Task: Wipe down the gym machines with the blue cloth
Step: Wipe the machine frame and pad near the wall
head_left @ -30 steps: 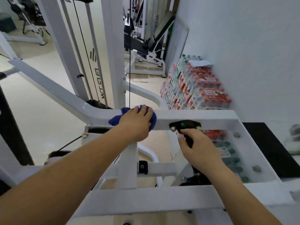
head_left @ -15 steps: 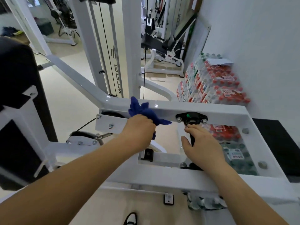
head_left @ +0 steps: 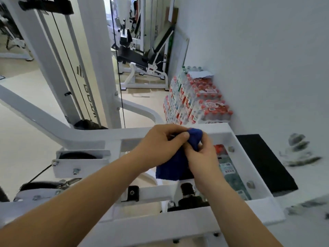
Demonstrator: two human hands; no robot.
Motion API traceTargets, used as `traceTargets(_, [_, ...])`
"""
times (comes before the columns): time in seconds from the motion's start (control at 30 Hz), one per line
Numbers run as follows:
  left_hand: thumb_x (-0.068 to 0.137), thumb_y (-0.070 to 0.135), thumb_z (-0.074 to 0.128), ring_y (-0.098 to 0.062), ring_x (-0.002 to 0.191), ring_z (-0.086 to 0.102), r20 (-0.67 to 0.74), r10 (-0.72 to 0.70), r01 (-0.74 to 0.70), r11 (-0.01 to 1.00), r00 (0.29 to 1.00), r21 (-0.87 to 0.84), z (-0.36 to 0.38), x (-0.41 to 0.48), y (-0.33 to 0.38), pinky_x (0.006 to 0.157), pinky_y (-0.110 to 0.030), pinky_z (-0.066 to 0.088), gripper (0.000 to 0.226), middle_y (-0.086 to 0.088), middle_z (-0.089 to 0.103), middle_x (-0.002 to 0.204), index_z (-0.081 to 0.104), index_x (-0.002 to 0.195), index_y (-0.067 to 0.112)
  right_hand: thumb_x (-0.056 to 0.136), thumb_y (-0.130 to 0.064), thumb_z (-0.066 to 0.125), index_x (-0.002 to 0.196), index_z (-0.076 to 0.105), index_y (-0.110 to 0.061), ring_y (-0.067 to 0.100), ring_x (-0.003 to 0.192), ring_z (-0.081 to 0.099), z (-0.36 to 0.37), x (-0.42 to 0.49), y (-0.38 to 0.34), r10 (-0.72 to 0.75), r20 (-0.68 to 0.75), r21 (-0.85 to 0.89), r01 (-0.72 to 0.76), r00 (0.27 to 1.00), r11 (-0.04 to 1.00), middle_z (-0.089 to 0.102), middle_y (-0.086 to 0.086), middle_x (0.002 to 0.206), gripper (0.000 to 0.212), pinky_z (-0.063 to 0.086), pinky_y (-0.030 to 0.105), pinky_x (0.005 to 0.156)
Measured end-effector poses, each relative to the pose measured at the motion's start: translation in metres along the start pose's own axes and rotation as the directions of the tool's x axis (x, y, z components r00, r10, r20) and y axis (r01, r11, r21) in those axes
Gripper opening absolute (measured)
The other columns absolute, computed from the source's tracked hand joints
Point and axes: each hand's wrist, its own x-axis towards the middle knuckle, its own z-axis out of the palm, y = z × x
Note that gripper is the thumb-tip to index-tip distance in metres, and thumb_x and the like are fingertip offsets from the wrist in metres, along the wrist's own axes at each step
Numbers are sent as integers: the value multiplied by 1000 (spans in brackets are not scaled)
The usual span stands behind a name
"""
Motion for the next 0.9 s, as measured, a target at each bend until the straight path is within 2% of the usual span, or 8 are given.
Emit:
traceTargets(0.1, [101, 36, 57, -8, 116, 63, 19, 66, -69, 958, 998, 277, 1, 41, -2, 103, -34, 51, 33, 13, 67, 129, 65, 132, 33, 100, -18, 65, 114, 59, -34, 9, 94, 70, -30, 16, -8, -55, -298, -52, 42, 953, 998, 68, -5, 109, 22, 59, 23, 75])
traceTargets(0.17, [103, 39, 51, -20, 132, 52, 99, 42, -89, 839, 994, 537, 0, 73, -10, 110, -42, 44, 43, 5, 56, 145, 53, 145, 30, 101, -16, 61, 125, 54, -29, 3, 97, 64, -49, 27, -15, -66, -455, -102, 22, 888, 995, 63, -8, 112, 28, 51, 15, 73])
traceTargets(0.3, [106, 52, 26, -29, 121, 54, 267, -111, -161, 559, 957, 813, 8, 107, -42, 91, -47, 52, 50, -2, 55, 135, 33, 151, 31, 100, -14, 60, 141, 43, -27, 22, 117, 60, -53, 61, -6, 57, -604, -41, -103, 795, 994, 59, 0, 130, 46, 50, 44, 103])
traceTargets(0.5, [105, 59, 13, -18, 130, 53, 331, -51, -234, 609, 942, 758, 6, 117, -72, 81, -40, 50, 56, 13, 43, 154, 13, 159, 44, 108, -27, 45, 151, 34, -11, 36, 127, 53, 13, 118, 25, 422, -658, 296, -302, 623, 906, 47, 17, 149, 47, 45, 45, 110])
traceTargets(0.6, [105, 59, 15, -17, 135, 48, 362, -48, -247, 648, 931, 721, 3, 118, -78, 83, -38, 48, 56, 14, 41, 157, 13, 159, 44, 102, -12, 43, 122, 58, -10, 34, 96, 65, 14, 106, 34, 485, -492, 262, -408, 723, 875, 66, 19, 115, 26, 58, 51, 89])
traceTargets(0.67, [105, 59, 15, -17, 137, 46, 365, -24, -265, 643, 931, 718, 2, 115, -80, 91, -39, 48, 58, 14, 43, 156, 13, 160, 42, 102, -9, 43, 102, 59, -11, 23, 71, 57, -8, 108, 21, 462, -499, 254, -386, 733, 887, 59, 10, 87, 16, 57, 40, 71])
traceTargets(0.8, [106, 59, 14, -17, 139, 43, 360, 15, -284, 646, 933, 708, 3, 118, -83, 97, -38, 46, 59, 12, 47, 152, 13, 161, 39, 105, -20, 40, 107, 53, -17, 22, 63, 45, -37, 131, -5, 420, -668, 241, -355, 614, 903, 49, 7, 87, 14, 45, 22, 44])
traceTargets(0.9, [105, 59, 13, -16, 141, 42, 339, 38, -282, 642, 940, 713, 3, 116, -85, 100, -38, 45, 59, 13, 48, 152, 14, 161, 39, 106, -10, 39, 84, 49, -14, 25, 74, 53, -13, 120, 11, 379, -594, 41, -444, 709, 895, 56, 12, 92, 24, 50, 28, 56])
